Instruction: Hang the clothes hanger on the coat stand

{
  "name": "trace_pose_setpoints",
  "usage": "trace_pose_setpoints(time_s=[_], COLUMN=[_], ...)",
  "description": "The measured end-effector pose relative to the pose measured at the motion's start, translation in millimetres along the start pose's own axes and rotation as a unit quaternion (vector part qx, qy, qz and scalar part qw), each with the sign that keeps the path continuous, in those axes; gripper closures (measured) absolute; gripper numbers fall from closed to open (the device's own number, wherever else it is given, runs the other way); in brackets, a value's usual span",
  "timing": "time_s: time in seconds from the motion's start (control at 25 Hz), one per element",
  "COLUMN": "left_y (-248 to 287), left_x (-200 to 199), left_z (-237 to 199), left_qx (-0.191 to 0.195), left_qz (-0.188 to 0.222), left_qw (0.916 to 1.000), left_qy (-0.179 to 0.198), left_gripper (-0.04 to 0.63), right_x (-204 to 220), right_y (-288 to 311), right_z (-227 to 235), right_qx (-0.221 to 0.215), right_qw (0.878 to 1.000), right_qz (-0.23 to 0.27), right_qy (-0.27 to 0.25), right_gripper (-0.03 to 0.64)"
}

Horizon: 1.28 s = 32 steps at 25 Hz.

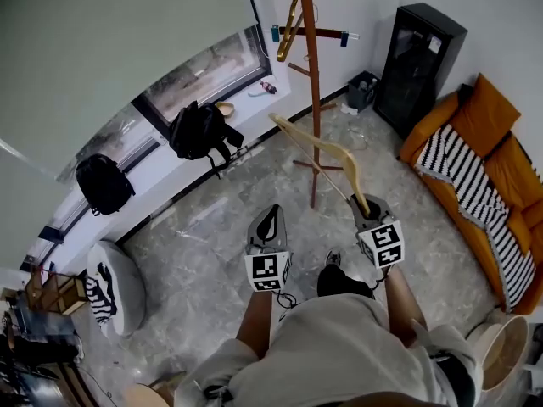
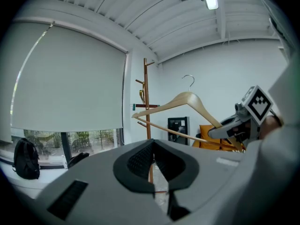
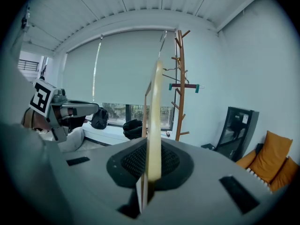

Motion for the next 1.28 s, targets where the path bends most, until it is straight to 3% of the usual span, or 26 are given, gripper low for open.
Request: trace_pose_setpoints(time_s=[0.28,0.52,0.68,0.8,0.92,1.0,1.12,1.28], left_y=[84,141,176,202,224,242,271,300], left_x=[-16,-35,-40,-43,-55,-58,-56,-52], left_z=[-9,-13,-13,-16,-19,-21,-20,-19], left_qx=[-0.005,-0.022,-0.035,-0.043,-0.065,-0.068,-0.041,-0.006], left_qz=[-0.013,-0.008,-0.016,-0.024,-0.013,-0.006,-0.014,-0.021], left_qw=[0.9994,0.9943,0.9857,0.9672,0.9349,0.9182,0.9063,0.8938], left_qy=[0.031,0.104,0.164,0.249,0.349,0.390,0.420,0.448], left_gripper=[0.586,0.586,0.586,0.586,0.583,0.537,0.432,0.405], right_x=[-14,-27,-31,-33,-35,-38,-43,-48], right_y=[47,74,85,95,105,112,122,136], right_z=[53,91,111,121,125,128,133,141], right_qx=[-0.034,-0.085,-0.103,-0.115,-0.128,-0.135,-0.143,-0.147], right_qw=[0.999,0.996,0.994,0.991,0.988,0.986,0.985,0.983], right_qz=[0.000,-0.012,-0.019,-0.031,-0.044,-0.047,-0.050,-0.063], right_qy=[-0.013,-0.017,-0.040,-0.055,-0.073,-0.080,-0.082,-0.092], right_gripper=[0.609,0.608,0.608,0.608,0.609,0.608,0.607,0.608])
Point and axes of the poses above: the fingertips, and each gripper's own axes: y forward along the fingers, z to its right, x out of its underside, the point moved 4 cm from there along -y, backward along the fingers, and after that the axes turned 3 degrees about -x, right-handed, at the moved point
